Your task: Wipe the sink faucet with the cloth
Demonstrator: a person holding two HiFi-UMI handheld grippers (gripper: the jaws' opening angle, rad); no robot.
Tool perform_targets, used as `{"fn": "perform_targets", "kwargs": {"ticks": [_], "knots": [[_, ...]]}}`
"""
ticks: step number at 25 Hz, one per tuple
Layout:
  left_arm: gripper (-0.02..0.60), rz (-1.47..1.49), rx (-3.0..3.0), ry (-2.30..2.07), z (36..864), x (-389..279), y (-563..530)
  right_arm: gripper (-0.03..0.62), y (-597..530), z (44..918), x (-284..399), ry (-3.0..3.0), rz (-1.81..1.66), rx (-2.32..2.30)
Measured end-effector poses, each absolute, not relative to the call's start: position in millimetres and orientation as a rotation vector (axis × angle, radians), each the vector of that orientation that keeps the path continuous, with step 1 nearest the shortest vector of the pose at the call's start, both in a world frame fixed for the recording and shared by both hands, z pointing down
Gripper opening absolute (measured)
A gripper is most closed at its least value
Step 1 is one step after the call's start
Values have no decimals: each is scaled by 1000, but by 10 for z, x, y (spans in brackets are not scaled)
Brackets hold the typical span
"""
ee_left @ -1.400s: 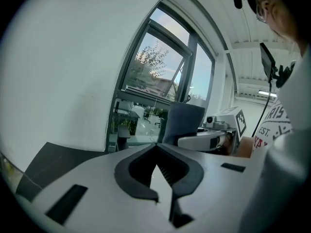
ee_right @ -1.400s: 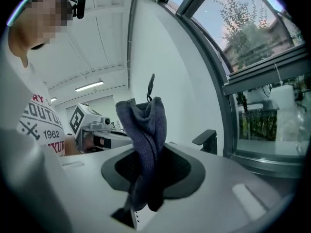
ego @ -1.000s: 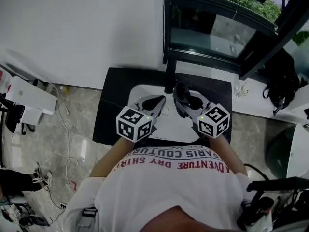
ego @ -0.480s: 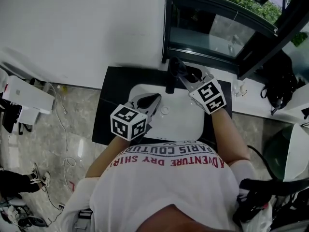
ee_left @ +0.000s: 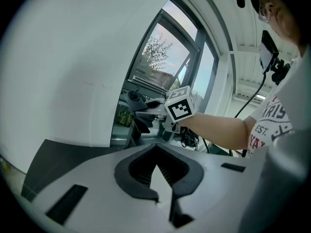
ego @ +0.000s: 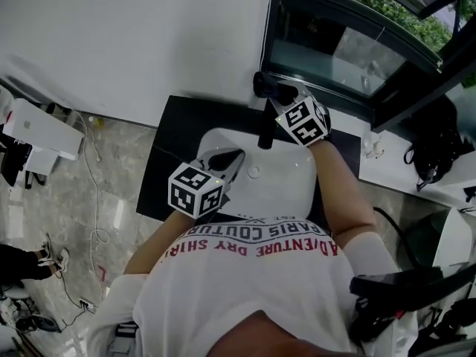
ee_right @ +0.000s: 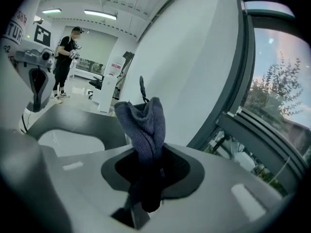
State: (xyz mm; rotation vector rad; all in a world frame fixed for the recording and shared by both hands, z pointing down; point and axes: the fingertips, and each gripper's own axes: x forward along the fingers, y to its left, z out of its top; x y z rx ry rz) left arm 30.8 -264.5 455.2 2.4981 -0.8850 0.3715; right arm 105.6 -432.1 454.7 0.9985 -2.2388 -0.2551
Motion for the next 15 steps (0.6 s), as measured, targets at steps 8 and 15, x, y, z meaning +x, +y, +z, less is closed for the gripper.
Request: {"fn": "perform_targets", "kwargs": {"ticks": [8,15], "knots": [[2,368,2482,-898,4605,307,-2682,78,-4370,4752,987,-2257,-171,982],[2,362,2492,-907,4552,261,-2586,78,-4203,4761,906,-2250,-161,969]]}}
